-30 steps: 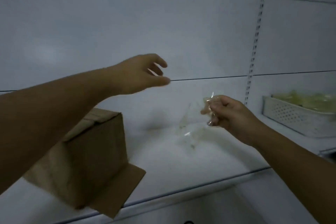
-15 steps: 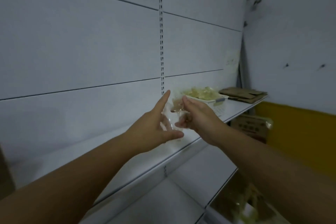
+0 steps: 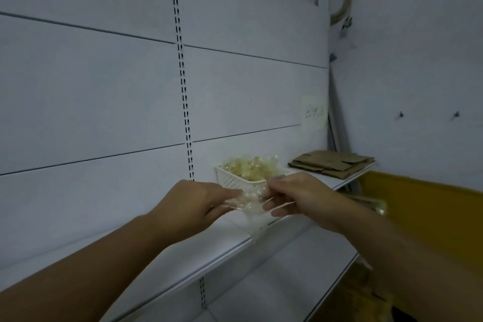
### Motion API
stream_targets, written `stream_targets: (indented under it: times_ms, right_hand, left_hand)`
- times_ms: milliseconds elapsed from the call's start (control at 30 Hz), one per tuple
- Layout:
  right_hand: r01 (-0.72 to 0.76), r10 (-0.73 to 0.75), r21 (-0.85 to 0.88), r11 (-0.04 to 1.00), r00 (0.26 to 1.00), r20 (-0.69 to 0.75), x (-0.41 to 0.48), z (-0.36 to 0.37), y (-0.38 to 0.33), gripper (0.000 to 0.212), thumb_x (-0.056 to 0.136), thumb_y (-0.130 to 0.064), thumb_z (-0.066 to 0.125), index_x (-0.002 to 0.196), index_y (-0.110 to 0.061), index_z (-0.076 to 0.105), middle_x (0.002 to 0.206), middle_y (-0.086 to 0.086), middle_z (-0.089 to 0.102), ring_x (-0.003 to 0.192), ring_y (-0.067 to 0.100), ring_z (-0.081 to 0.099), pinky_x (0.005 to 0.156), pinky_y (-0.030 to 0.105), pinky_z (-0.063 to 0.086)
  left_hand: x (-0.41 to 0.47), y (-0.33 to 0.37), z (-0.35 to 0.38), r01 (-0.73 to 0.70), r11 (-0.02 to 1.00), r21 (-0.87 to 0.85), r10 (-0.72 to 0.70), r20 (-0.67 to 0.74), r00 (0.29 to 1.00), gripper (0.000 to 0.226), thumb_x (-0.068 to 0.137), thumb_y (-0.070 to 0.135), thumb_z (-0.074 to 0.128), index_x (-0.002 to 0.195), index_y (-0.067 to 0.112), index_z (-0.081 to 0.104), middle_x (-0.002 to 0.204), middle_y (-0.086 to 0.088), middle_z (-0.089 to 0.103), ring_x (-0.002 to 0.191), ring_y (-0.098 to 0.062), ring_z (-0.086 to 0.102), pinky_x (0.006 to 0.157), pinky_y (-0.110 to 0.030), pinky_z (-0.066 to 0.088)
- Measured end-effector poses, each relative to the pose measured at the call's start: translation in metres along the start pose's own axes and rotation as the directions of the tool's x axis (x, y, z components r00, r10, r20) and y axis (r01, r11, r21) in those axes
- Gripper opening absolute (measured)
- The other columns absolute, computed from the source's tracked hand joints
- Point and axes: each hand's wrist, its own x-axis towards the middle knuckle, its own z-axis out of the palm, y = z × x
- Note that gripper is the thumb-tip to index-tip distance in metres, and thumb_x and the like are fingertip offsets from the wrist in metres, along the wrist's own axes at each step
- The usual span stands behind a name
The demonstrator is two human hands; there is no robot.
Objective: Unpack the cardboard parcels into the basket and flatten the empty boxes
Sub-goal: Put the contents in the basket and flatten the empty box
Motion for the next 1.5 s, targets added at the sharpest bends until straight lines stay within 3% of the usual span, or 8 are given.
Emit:
stream_targets:
  times_ms: [267, 433, 567, 700, 900, 1100, 1267, 1500]
  right_hand:
    - [0.09, -0.189, -0.411, 0.907, 0.96, -0.207, 0.034, -0.054, 0.028, 0.036, 0.087, -0.043, 0.056, 0.066, -0.017, 0.07, 0.067, -0.001, 0.071, 0.055, 0.009, 0.065, 0.055, 0.026, 0.052]
    - [0.029, -0.28, -0.696, 0.717, 0.927, -0.25, 0.079, -0.067, 0.043, 0.043, 0.076, -0.07, 0.045, 0.078, -0.026, 0.048, 0.072, -0.004, 0.062, 0.061, 0.012, 0.064, 0.06, 0.034, 0.049]
    - [0.0, -0.303, -0.817, 0.576, 0.929, -0.214, 0.125, -0.079, 0.045, 0.042, 0.083, -0.068, 0.033, 0.096, -0.028, 0.038, 0.073, -0.002, 0.063, 0.064, 0.014, 0.061, 0.063, 0.034, 0.051]
    - [-0.028, -0.323, -0.928, 0.371, 0.933, -0.158, 0.175, -0.092, 0.04, 0.047, 0.087, -0.065, 0.016, 0.102, -0.028, 0.041, 0.061, -0.006, 0.057, 0.055, 0.006, 0.051, 0.048, 0.026, 0.034]
    - [-0.103, 0.08, -0.946, 0.307, 0.993, -0.082, 0.237, -0.104, 0.055, 0.054, 0.091, -0.059, 0.034, 0.086, -0.014, 0.061, 0.064, -0.004, 0.06, 0.052, 0.008, 0.056, 0.051, 0.022, 0.043]
    - [0.132, 0.203, -0.987, 0.095, 0.968, 0.149, 0.25, -0.114, 0.071, 0.056, 0.086, -0.065, 0.038, 0.067, -0.015, 0.056, 0.055, -0.004, 0.045, 0.05, 0.011, 0.042, 0.051, 0.025, 0.036]
    - [0.152, 0.271, -0.893, 0.423, 0.92, 0.285, 0.244, -0.136, 0.043, 0.041, 0.091, -0.054, 0.041, 0.078, -0.025, 0.067, 0.053, -0.006, 0.059, 0.044, 0.002, 0.052, 0.043, 0.011, 0.039]
    - [0.431, -0.335, -0.75, 0.501, 0.896, 0.292, 0.252, -0.138, 0.045, 0.042, 0.069, -0.067, 0.046, 0.085, -0.033, 0.063, 0.068, -0.012, 0.063, 0.065, 0.001, 0.058, 0.055, 0.013, 0.043]
  left_hand:
    - [0.056, -0.016, 0.053, 0.147, 0.986, -0.084, -0.141, 0.076, 0.987, 0.036, 0.093, 0.047, 0.044, 0.128, 0.042, 0.051, 0.103, 0.013, 0.07, 0.086, 0.001, 0.059, 0.067, -0.003, 0.028]
    - [0.088, -0.044, 0.084, 0.176, 0.97, -0.167, -0.159, 0.112, 0.981, 0.044, 0.094, 0.043, 0.041, 0.138, 0.035, 0.04, 0.068, 0.022, 0.046, 0.065, 0.005, 0.044, 0.063, -0.004, 0.027]
    - [0.109, -0.077, 0.109, 0.245, 0.901, -0.359, -0.185, 0.194, 0.963, 0.058, 0.092, 0.056, 0.025, 0.146, 0.036, 0.019, 0.117, 0.01, 0.059, 0.106, -0.01, 0.054, 0.09, -0.025, 0.044]
    - [0.135, -0.119, 0.144, 0.349, 0.787, -0.51, -0.326, 0.137, 0.935, 0.068, 0.088, 0.057, 0.019, 0.123, 0.015, 0.058, 0.097, -0.001, 0.063, 0.088, -0.009, 0.056, 0.08, -0.015, 0.041]
    - [0.162, -0.15, 0.2, 0.6, 0.614, -0.513, -0.449, 0.398, 0.8, 0.037, 0.095, 0.037, 0.046, 0.13, 0.029, 0.054, 0.15, 0.001, 0.031, 0.135, -0.021, 0.032, 0.11, -0.037, 0.031]
    - [0.165, -0.156, 0.209, 0.656, 0.599, -0.459, -0.345, 0.592, 0.728, 0.091, 0.076, 0.043, 0.071, 0.145, 0.043, 0.012, 0.145, 0.009, 0.033, 0.121, -0.015, 0.041, 0.091, -0.023, 0.044]
    - [0.174, -0.153, 0.212, 0.704, 0.66, -0.263, -0.401, 0.669, 0.626, 0.068, 0.08, 0.032, 0.07, 0.139, 0.023, 0.037, 0.091, 0.023, 0.041, 0.071, 0.004, 0.042, 0.046, 0.004, 0.037]
    - [0.177, -0.14, 0.208, 0.795, 0.582, -0.173, -0.437, 0.758, 0.485, 0.067, 0.087, 0.026, 0.063, 0.143, 0.031, 0.025, 0.13, 0.0, 0.047, 0.113, -0.017, 0.05, 0.084, -0.023, 0.051]
